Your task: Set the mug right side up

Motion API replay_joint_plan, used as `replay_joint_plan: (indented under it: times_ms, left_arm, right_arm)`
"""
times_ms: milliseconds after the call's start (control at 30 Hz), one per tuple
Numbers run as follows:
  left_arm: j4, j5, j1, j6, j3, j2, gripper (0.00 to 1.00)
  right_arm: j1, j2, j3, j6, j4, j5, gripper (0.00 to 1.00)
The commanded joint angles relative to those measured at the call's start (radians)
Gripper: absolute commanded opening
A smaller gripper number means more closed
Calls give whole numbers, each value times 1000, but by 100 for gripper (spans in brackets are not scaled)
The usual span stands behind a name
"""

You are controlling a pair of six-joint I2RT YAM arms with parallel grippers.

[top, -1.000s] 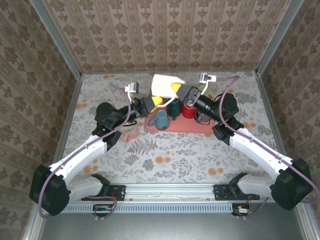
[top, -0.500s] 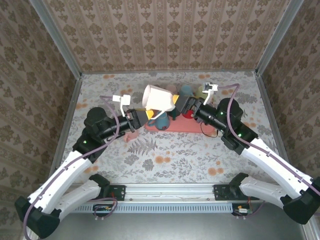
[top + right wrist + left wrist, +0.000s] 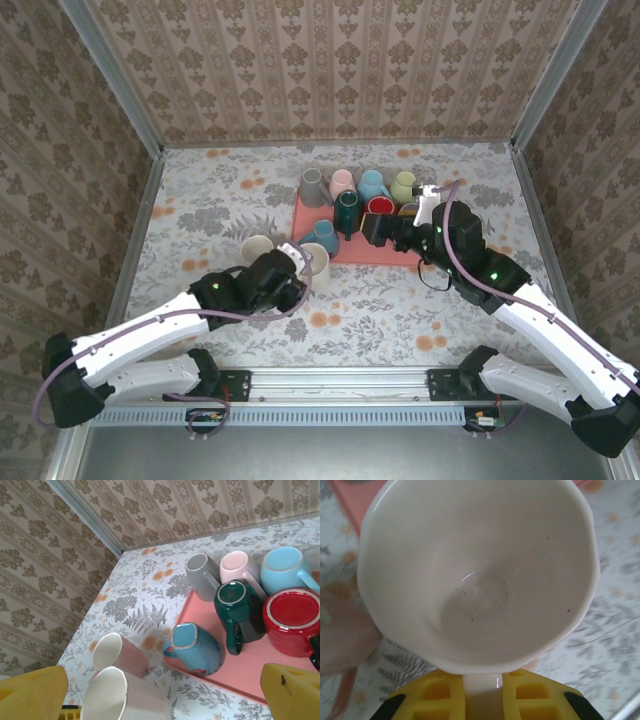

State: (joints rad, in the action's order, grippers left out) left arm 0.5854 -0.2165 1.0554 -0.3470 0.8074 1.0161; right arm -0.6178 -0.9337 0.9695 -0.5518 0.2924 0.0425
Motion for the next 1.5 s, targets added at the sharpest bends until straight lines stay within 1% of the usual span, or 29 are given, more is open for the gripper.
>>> replay_joint_plan:
  times_ms: [0, 167, 333, 400, 500, 667, 800, 867, 1033, 1233, 1333, 1467]
  left_arm:
    - [-116, -175, 2, -52, -13, 7, 0]
    - [-149, -193, -38, -113, -37, 88, 0]
    - [-229, -123, -131, -149, -100, 124, 0]
    - [-251, -114, -156, -149, -114, 134, 0]
    - [-263, -128, -159, -130, -116, 155, 0]
    - [-272, -148, -158, -142, -139, 177, 0]
    - [-275, -164, -159, -150, -154, 185, 8]
    - [-272, -165, -159, -150, -154, 183, 18]
    - [-261, -154, -154, -146, -142, 161, 31]
    - [-218, -140, -142, -144, -115, 109, 38]
    - [-189, -78, -132, -138, -86, 61, 40]
    - [-101, -57, -119, -139, -27, -4, 41]
  right_arm:
    - [5, 2, -24, 12, 31, 23, 99]
    - [5, 6, -31, 4, 40, 27, 98]
    - [4, 15, -46, 1, 37, 28, 98]
    - [5, 12, -57, -1, 30, 28, 98]
    - [5, 3, -63, -6, 28, 24, 98]
    - [4, -13, -62, -9, 20, 10, 98]
    - [4, -23, -61, -8, 19, 4, 98]
    - [4, -25, -60, -7, 17, 1, 98]
    - [5, -27, -55, -1, 16, -4, 98]
    - [4, -19, -43, 9, 35, -1, 98]
    - [4, -17, -33, 20, 49, -3, 98]
    - [6, -19, -19, 37, 66, 3, 98]
